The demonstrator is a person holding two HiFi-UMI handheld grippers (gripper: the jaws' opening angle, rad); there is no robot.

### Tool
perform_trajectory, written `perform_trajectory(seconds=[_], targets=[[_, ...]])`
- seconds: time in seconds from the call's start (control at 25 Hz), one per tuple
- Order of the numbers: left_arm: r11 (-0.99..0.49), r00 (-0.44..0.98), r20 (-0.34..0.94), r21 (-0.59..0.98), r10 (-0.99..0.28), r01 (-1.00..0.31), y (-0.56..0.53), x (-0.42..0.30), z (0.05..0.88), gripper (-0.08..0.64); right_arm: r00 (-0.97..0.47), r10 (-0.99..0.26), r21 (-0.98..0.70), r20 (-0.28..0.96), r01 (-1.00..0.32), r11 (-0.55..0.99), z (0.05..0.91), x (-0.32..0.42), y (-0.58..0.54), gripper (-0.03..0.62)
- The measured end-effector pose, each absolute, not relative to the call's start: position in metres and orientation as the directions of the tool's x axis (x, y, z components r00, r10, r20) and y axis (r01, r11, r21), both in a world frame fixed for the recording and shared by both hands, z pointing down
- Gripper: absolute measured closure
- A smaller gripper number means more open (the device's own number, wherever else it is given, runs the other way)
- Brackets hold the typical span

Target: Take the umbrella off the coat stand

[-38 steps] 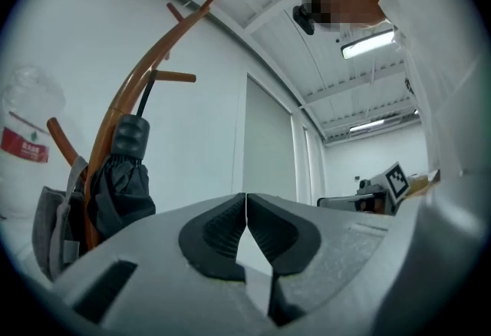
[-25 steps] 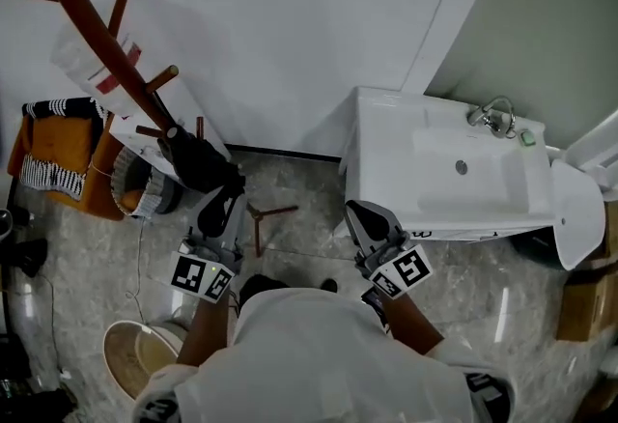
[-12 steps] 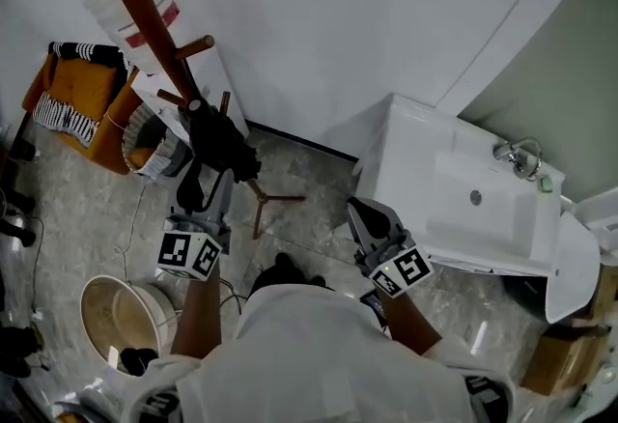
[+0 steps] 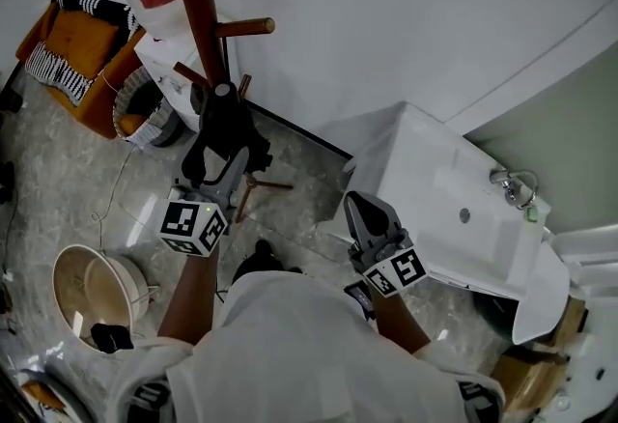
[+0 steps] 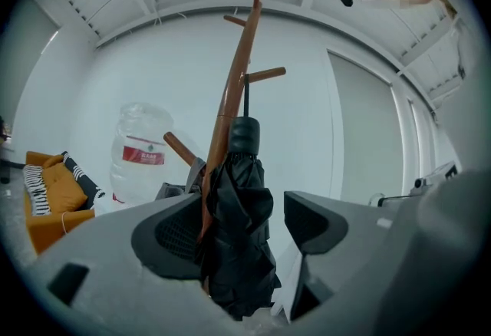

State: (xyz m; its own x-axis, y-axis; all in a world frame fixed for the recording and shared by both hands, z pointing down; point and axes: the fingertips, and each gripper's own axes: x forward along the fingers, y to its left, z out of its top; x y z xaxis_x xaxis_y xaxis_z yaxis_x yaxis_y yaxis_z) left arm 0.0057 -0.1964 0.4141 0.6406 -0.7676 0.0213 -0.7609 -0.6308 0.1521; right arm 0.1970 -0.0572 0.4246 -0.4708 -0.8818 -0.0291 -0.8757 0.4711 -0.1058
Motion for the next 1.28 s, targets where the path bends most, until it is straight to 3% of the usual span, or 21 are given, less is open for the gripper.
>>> perform_trajectory(seconds=[0.44, 0.8, 1.28], targets=[[-0.604, 0.623, 0.072, 0.183, -0.779, -0.776, -0.221, 0.022, 0.432, 0.225, -0.527, -0.85, -0.121, -0.005, -0.843, 0.524, 0.43, 0.186, -0.079, 0.577], [-0.479, 0.499, 0.082, 0.183, -0.863, -0.859, -0.231, 0.025, 0.435, 0.23, -0.644, -0.765, -0.104, -0.001, -0.761, 0.64, 0.426, 0.211, -0.105, 0.577], [-0.431, 0.451, 0.087, 0.181, -0.888, -0.884, -0.231, 0.025, 0.429, 0.298, -0.718, -0.696, -0.111, -0.021, -0.69, 0.715, 0.425, 0.214, -0.127, 0.577]])
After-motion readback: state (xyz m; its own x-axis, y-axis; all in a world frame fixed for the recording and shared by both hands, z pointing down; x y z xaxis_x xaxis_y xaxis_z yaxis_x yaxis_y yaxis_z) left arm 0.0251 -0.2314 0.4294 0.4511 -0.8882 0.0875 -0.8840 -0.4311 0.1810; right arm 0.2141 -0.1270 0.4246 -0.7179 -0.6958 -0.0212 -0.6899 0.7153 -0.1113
